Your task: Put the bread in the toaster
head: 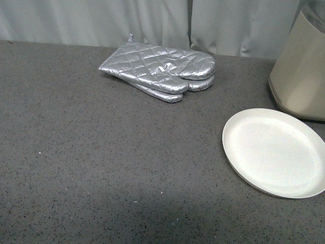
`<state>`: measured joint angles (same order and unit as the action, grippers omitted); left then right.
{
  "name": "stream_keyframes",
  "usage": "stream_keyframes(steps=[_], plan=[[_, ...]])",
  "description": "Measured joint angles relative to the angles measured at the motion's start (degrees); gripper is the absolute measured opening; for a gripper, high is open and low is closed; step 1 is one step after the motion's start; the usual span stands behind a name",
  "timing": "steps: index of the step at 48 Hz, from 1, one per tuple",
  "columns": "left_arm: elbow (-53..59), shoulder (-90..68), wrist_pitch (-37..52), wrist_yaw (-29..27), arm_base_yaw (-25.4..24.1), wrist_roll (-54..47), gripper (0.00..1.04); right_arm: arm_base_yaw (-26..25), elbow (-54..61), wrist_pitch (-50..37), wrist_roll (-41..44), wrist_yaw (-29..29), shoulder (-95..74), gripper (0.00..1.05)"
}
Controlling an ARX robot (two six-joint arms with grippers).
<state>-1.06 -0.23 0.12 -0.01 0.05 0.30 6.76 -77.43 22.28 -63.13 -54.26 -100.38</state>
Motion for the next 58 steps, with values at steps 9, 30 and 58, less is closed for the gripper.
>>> stream_keyframes(steps=[9, 30, 58], plan=[[0.0, 0.0, 0.0, 0.0, 0.0, 0.0, 0.98, 1.03, 3.43, -8.59, 5.53, 0.7, 4.44, 0.94], [0.0, 0.02, 0.0, -0.15, 0.0, 0.0, 0.98, 13.4, 73.18, -39.74, 60.37, 34.93, 71.45, 0.33], [0.0, 0.07, -0.11, 0.04, 0.0, -0.04, 0.98, -6.58, 77.09, -22.27, 62.97, 54.12, 100.13, 0.19]])
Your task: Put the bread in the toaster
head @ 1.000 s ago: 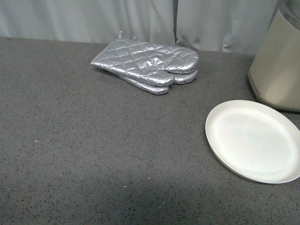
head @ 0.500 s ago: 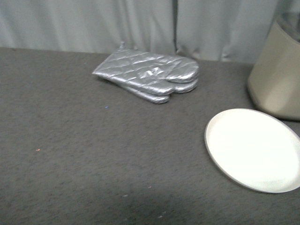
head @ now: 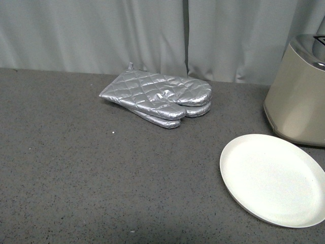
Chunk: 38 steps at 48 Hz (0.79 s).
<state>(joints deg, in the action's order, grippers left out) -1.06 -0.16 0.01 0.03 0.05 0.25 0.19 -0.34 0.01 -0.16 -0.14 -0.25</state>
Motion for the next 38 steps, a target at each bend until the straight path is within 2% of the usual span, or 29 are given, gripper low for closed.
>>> stream_keyframes(steps=[6, 13, 16, 22, 38], plan=[[0.0, 0.0, 0.0, -0.02, 0.0, 0.0, 0.98, -0.02, 0.02, 0.0, 0.0, 0.02, 0.0, 0.42], [0.0, 0.0, 0.0, -0.11, 0.0, 0.0, 0.98, -0.04, 0.02, 0.0, 0.0, 0.22, 0.0, 0.62], [0.0, 0.0, 0.0, -0.09, 0.0, 0.0, 0.98, -0.04, 0.02, 0.0, 0.0, 0.2, 0.0, 0.76], [0.0, 0.0, 0.0, -0.04, 0.0, 0.0, 0.98, -0.04, 0.02, 0.0, -0.02, 0.04, 0.0, 0.95], [0.0, 0.0, 0.0, -0.04, 0.0, 0.0, 0.98, -0.04, 0.02, 0.0, -0.02, 0.04, 0.0, 0.95]])
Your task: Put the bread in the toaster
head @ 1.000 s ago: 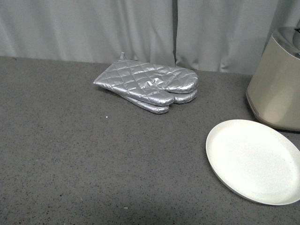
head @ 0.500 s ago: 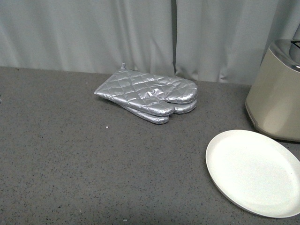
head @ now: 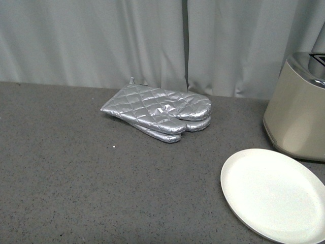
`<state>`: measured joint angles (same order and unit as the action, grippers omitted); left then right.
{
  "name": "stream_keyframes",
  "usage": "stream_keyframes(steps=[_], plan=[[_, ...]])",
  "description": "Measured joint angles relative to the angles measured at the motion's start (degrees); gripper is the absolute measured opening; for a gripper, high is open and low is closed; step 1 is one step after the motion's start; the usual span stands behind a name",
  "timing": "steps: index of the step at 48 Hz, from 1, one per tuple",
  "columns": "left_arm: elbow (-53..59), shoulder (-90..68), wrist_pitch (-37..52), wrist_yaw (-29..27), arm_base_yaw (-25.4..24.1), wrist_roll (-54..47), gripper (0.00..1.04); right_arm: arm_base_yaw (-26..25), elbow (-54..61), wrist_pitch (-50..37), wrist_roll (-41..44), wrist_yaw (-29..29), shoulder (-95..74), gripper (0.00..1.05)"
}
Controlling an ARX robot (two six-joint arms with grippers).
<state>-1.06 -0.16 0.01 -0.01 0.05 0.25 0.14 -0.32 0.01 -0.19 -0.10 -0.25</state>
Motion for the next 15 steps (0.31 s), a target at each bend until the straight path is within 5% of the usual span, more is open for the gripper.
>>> stream_keyframes(steps=[15], plan=[[0.0, 0.0, 0.0, 0.0, 0.0, 0.0, 0.98, 0.0, 0.0, 0.0, 0.0, 0.0, 0.0, 0.95]])
